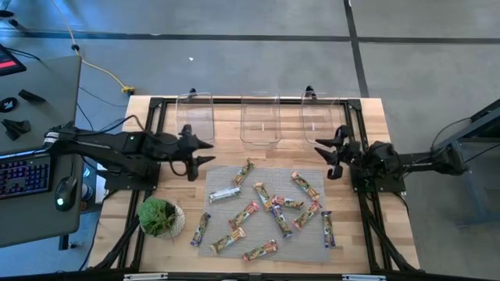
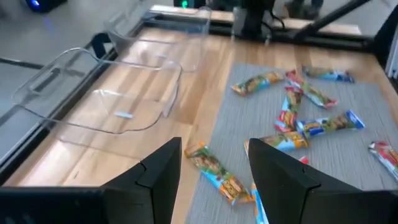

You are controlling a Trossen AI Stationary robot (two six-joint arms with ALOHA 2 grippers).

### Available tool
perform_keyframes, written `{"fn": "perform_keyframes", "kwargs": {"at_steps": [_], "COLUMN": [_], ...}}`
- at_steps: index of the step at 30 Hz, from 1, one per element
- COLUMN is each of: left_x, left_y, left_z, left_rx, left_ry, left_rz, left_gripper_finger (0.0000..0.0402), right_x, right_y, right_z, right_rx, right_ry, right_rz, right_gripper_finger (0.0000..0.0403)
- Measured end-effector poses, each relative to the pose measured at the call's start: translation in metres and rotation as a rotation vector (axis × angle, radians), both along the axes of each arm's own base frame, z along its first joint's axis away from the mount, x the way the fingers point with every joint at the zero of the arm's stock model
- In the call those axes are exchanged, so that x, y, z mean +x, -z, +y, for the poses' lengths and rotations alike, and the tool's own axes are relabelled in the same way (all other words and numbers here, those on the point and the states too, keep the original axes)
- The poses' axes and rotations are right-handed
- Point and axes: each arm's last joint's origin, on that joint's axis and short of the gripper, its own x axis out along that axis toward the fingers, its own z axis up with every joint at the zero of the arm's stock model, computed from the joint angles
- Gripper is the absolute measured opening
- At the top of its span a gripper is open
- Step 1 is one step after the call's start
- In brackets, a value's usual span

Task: Pick and place Granola Bars by type
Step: Put the yellow granola bar into the left transparent bin

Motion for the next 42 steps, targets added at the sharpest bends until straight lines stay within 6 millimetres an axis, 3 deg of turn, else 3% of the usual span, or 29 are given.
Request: {"fn": "perform_keyframes", "kwargs": {"at_steps": [8,16,22,27,34,39,42], "left_x": [0.02,0.021,0.02,0.022,0.037,0.057,0.068], "left_y": [0.002,0.006,0.006,0.007,0.019,0.035,0.046], "left_z": [-0.001,-0.002,0.0,0.0,-0.004,-0.005,0.002], "left_rx": [0.029,0.001,0.023,-0.086,-0.197,-0.21,-0.311], "left_ry": [-0.042,-0.023,-0.085,-0.148,-0.125,-0.121,-0.147], "left_rz": [0.114,0.147,0.148,0.115,0.146,0.186,0.203], "left_gripper_finger": [0.0182,0.0182,0.0182,0.0182,0.0182,0.0182,0.0182], "right_x": [0.035,0.095,0.144,0.169,0.177,0.167,0.158], "right_y": [-0.019,-0.047,-0.043,-0.035,-0.052,-0.064,-0.071], "right_z": [0.0,-0.001,-0.002,-0.002,-0.002,-0.002,-0.003], "right_rx": [0.159,0.192,0.215,0.208,0.181,0.154,0.153], "right_ry": [-0.008,0.019,0.037,0.05,0.042,0.046,0.088], "right_rz": [0.255,0.521,0.614,0.672,0.636,0.624,0.626], "right_gripper_finger": [0.0114,0.0114,0.0114,0.0114,0.0114,0.0114,0.0114]}}
